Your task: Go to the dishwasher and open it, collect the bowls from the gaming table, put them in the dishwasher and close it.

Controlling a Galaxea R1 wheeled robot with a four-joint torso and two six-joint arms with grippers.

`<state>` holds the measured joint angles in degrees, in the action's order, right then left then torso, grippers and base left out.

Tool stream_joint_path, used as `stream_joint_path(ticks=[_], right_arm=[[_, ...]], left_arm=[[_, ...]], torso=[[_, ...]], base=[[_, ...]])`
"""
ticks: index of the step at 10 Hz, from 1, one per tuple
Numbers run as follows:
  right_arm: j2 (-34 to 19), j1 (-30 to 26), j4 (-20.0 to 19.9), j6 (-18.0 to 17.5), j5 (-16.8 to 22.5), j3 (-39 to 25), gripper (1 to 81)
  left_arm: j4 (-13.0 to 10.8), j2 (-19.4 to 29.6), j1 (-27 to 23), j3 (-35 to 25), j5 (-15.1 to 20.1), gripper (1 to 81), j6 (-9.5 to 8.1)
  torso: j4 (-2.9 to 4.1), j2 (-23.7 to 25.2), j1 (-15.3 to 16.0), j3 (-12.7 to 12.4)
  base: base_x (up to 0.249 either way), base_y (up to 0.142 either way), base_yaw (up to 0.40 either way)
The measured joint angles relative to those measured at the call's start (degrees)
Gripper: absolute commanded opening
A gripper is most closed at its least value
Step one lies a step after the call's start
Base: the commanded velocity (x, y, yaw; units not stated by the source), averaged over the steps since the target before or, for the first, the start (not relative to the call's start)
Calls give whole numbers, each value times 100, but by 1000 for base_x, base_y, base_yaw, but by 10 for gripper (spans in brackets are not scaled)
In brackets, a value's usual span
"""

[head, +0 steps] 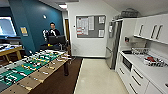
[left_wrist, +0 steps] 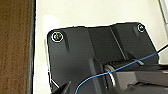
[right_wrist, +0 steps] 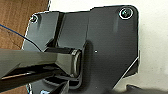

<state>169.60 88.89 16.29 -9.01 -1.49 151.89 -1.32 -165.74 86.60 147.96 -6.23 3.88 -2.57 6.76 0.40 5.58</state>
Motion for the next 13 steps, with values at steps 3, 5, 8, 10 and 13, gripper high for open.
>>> stream_joint_path(ticks=[3, 5, 8, 10, 13], right_arm=[[-24, 0, -2, 0, 1, 4, 811], [-13, 18, -4, 0, 1, 4, 811], [4, 35, -15, 0, 0, 4, 811], [-9, 35, -13, 0, -2, 1, 811], [2, 61, -6, 2, -99, 1, 811]], left_arm=[[0, -16, -5, 4, -2, 811, 0], [0, -18, -2, 11, -7, 811, 0], [-2, -61, 6, 15, -7, 811, 0], [-2, -60, 9, 15, -5, 811, 0], [-2, -61, -6, 17, -27, 811, -2]], torso=[[0, 0, 0, 0], [0, 0, 0, 0], [0, 0, 0, 0], [0, 0, 0, 0], [0, 0, 0, 0]], base=[[0, 0, 365], [0, 0, 365], [0, 0, 365], [0, 0, 365], [0, 0, 365]])
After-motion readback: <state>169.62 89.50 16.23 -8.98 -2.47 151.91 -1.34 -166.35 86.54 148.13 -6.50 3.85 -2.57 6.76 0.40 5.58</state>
